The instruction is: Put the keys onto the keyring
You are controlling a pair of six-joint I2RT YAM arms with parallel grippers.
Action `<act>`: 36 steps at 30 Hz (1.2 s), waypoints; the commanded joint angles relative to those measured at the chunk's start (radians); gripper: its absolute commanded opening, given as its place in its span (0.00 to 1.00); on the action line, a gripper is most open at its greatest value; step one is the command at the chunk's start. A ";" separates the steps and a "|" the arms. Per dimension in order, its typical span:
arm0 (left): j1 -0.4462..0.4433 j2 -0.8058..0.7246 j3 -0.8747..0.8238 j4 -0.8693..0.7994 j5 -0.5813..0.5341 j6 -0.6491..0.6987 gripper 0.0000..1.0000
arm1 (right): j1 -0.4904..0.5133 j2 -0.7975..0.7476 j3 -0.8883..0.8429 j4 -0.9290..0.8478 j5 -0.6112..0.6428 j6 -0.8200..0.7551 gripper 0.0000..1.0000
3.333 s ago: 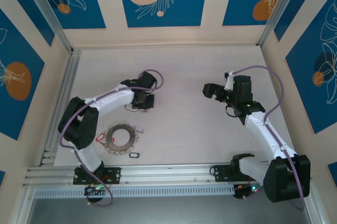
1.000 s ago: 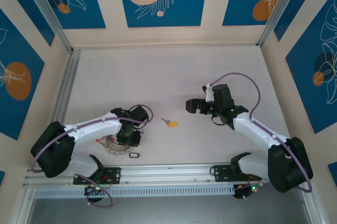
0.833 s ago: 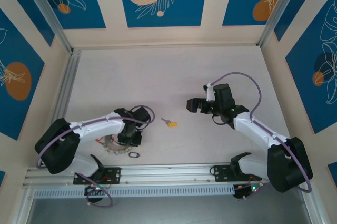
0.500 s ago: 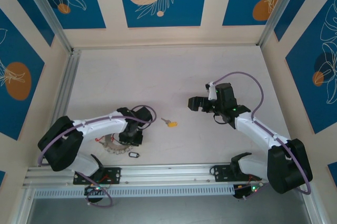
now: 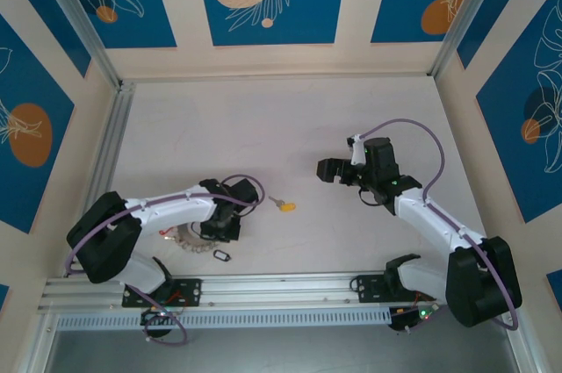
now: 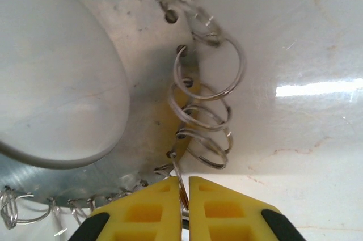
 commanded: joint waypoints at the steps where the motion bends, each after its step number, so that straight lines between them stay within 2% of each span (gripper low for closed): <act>1: -0.023 0.009 0.034 -0.039 -0.030 -0.013 0.07 | -0.009 -0.021 -0.007 0.012 -0.018 -0.017 0.99; 4: -0.037 0.000 0.063 -0.073 -0.043 -0.016 0.00 | -0.012 -0.026 -0.008 0.013 -0.017 -0.015 0.99; 10: -0.048 -0.066 0.141 -0.168 -0.067 -0.009 0.00 | -0.015 -0.038 -0.011 0.011 -0.019 -0.019 0.99; 14: -0.046 -0.122 0.223 -0.207 -0.046 0.053 0.00 | -0.020 -0.057 -0.017 0.019 -0.042 -0.036 0.99; 18: -0.046 -0.180 0.308 -0.173 0.032 0.203 0.00 | -0.019 -0.111 -0.036 0.069 -0.145 -0.072 1.00; 22: -0.040 -0.238 0.360 -0.121 0.114 0.359 0.00 | -0.014 -0.203 -0.076 0.149 -0.321 -0.106 1.00; 26: -0.009 -0.254 0.394 -0.097 0.179 0.456 0.00 | 0.026 -0.253 -0.109 0.236 -0.423 -0.086 0.97; 30: 0.021 -0.255 0.412 -0.045 0.238 0.537 0.00 | 0.122 -0.244 -0.075 0.206 -0.461 -0.122 0.92; 36: 0.049 -0.293 0.417 0.099 0.394 0.626 0.00 | 0.213 -0.243 -0.031 0.180 -0.492 -0.141 0.72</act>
